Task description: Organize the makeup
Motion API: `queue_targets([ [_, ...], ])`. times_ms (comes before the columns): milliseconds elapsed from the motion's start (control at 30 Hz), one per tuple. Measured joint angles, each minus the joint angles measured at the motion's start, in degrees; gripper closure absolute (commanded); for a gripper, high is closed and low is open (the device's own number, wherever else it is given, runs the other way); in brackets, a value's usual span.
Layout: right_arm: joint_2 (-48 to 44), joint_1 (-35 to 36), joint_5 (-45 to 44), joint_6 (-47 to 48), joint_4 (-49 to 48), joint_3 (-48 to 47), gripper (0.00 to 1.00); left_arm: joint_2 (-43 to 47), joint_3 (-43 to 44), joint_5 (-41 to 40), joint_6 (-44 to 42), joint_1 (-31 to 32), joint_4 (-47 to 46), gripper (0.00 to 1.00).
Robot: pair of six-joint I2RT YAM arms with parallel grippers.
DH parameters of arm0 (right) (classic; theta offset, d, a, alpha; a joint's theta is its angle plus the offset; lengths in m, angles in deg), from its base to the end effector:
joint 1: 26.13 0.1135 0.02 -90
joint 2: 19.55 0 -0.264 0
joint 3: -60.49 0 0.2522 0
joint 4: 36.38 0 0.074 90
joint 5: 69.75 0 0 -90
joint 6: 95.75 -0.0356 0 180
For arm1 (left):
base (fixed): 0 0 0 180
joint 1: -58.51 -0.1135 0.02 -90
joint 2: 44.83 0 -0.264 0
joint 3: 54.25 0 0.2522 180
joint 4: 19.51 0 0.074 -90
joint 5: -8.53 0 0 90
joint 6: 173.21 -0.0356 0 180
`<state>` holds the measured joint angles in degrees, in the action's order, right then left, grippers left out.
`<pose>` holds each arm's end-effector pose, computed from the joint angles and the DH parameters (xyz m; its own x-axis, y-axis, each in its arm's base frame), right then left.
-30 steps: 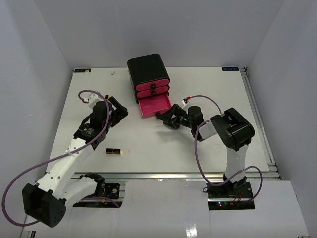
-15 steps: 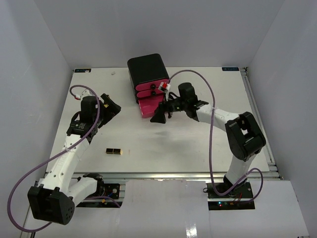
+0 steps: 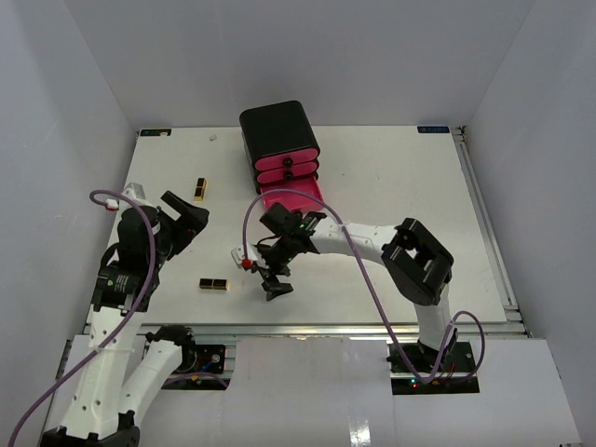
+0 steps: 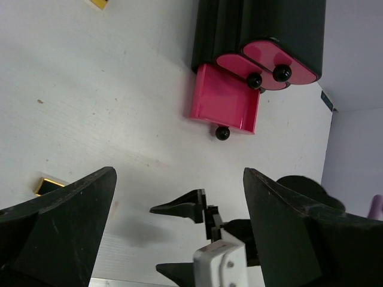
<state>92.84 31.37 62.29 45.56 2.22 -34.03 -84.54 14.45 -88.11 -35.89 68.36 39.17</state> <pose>0.2034 0.3637 0.1965 0.3641 -0.5074 -0.7810 -0.8654 -0.4943 -0.0822 0.1313 -0.0186 0.3502 -0.3830 -0.6746 -0.6310 -0.3107 0.7374 -0.5998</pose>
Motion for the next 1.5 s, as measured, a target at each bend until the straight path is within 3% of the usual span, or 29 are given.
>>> queue_targets([
  [233,2.7,8.1,-10.4,-12.8,-12.3,-0.6,0.00,11.2,3.2,-5.6,4.7,0.0,6.7,0.02],
  [467,8.6,10.3,-21.6,-25.0,-19.3,-3.4,0.04,16.3,6.1,-9.4,6.9,0.0,10.5,0.02],
  [700,10.0,10.8,-27.2,-29.3,-21.1,-3.5,0.11,16.3,8.7,-10.8,6.6,0.0,13.0,0.02],
  [1000,12.1,10.8,-27.7,-31.4,-23.6,-5.9,0.23,17.9,8.9,-10.9,6.8,0.0,13.8,0.03],
  [1367,15.0,11.0,-27.4,-31.8,-25.0,-9.2,0.74,19.4,8.9,-10.8,7.4,0.0,15.1,0.07],
  [1500,15.0,10.6,-26.6,-31.5,-25.0,-9.4,0.87,19.9,8.4,-10.6,7.6,0.0,14.9,0.10],
])
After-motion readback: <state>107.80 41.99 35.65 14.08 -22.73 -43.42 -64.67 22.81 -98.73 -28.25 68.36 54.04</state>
